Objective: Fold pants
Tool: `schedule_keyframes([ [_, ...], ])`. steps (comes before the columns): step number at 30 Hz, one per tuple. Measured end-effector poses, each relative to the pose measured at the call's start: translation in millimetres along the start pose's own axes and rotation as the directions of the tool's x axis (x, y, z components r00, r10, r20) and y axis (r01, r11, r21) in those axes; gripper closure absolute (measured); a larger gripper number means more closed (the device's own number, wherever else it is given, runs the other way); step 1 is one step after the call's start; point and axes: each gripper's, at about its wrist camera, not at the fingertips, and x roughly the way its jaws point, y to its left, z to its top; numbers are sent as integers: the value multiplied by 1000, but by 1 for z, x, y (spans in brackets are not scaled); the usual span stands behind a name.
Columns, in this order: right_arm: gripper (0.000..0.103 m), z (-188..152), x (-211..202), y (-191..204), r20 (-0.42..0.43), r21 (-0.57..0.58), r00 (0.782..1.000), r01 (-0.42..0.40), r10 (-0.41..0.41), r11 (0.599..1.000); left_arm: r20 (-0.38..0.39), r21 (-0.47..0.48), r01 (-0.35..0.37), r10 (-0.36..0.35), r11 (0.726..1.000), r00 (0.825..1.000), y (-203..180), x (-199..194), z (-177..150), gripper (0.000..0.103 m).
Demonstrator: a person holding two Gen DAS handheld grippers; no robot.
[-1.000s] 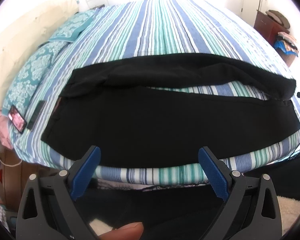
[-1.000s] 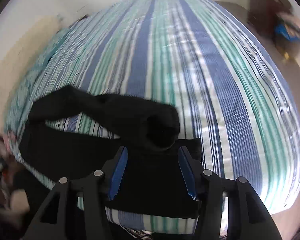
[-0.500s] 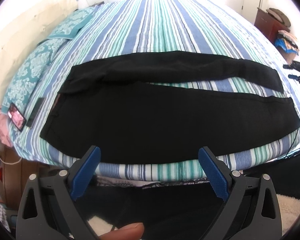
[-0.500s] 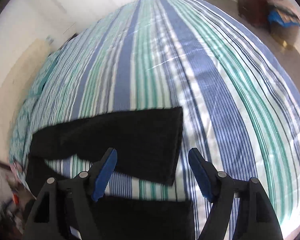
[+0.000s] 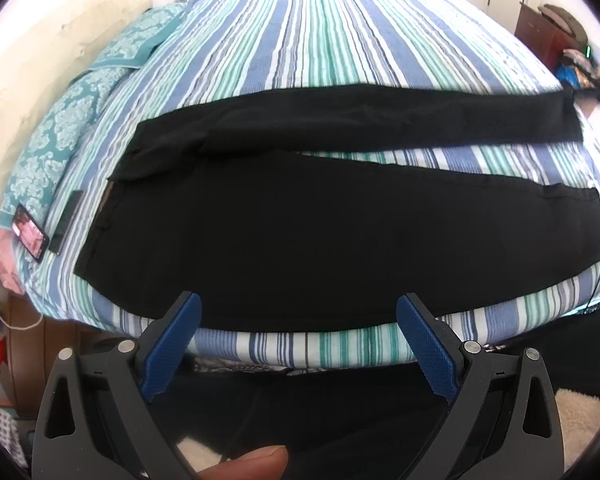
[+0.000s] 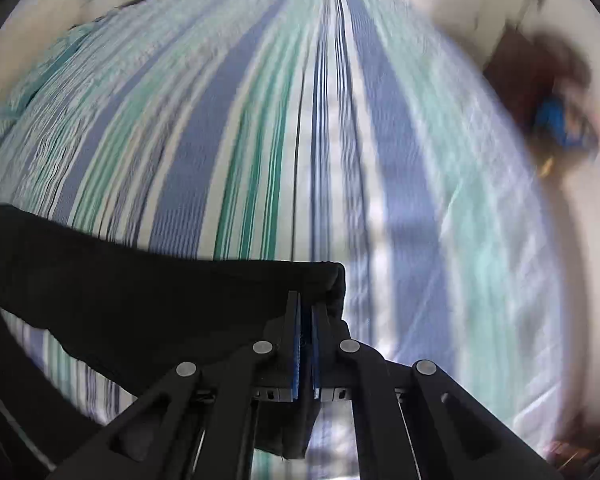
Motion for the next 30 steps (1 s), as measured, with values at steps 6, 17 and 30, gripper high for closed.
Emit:
schedule_keyframes([
  [6, 99, 75, -21, 0, 135, -35, 988, 83, -78, 996, -14, -5, 2, -2, 1000, 1000, -6, 9, 6, 4],
  [17, 97, 84, 77, -2, -10, 35, 994, 111, -111, 993, -40, -38, -12, 11, 999, 999, 7, 30, 11, 4],
  [30, 41, 116, 1, 234, -23, -233, 872, -480, 489, 846, 309, -227, 191, -115, 955, 944, 64, 76, 88, 4],
])
